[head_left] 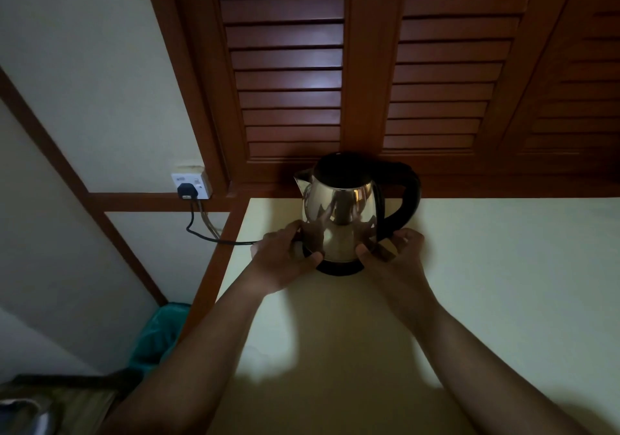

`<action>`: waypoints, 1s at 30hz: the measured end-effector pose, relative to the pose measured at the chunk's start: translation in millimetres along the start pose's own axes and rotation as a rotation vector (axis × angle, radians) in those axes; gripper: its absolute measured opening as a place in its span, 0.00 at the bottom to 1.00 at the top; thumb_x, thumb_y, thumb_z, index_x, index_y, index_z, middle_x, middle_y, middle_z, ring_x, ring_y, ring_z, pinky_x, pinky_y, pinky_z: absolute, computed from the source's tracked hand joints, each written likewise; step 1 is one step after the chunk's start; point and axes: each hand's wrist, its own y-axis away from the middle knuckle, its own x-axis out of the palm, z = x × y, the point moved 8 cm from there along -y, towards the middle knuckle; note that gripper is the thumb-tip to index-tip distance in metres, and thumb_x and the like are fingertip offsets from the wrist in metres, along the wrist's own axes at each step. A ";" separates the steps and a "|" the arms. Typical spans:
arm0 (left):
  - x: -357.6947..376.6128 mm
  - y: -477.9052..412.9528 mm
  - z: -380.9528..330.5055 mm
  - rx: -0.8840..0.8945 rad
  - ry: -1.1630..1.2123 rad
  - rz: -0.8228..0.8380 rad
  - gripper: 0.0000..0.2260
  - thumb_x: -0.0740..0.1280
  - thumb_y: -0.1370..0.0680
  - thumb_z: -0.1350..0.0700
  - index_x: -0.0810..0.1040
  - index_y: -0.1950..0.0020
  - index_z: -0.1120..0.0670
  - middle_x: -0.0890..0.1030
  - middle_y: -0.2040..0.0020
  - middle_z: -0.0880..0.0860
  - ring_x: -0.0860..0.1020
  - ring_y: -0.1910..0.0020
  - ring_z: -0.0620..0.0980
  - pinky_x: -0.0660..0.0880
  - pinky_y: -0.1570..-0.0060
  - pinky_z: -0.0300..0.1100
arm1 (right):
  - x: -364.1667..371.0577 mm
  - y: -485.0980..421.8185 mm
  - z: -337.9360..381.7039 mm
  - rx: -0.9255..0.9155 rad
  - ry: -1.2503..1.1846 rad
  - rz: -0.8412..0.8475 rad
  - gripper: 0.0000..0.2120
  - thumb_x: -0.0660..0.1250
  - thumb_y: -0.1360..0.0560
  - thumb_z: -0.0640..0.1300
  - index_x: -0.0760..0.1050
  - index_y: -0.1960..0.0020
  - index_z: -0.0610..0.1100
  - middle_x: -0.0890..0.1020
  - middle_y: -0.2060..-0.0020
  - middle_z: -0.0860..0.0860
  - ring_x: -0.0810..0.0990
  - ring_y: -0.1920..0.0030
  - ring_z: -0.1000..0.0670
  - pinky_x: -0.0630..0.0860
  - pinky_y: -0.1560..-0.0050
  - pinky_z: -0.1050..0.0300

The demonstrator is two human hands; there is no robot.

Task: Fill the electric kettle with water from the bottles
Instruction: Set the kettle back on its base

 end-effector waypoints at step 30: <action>-0.9 -8.5 -14.1 0.009 -0.139 -0.071 0.30 0.66 0.30 0.27 0.72 0.31 0.36 0.85 0.41 0.40 0.80 0.35 0.48 0.72 0.39 0.50 | -11.8 -16.3 -9.4 -0.022 0.173 -0.045 0.22 0.73 0.23 0.44 0.64 0.37 0.45 0.79 0.46 0.56 0.81 0.47 0.61 0.78 0.55 0.64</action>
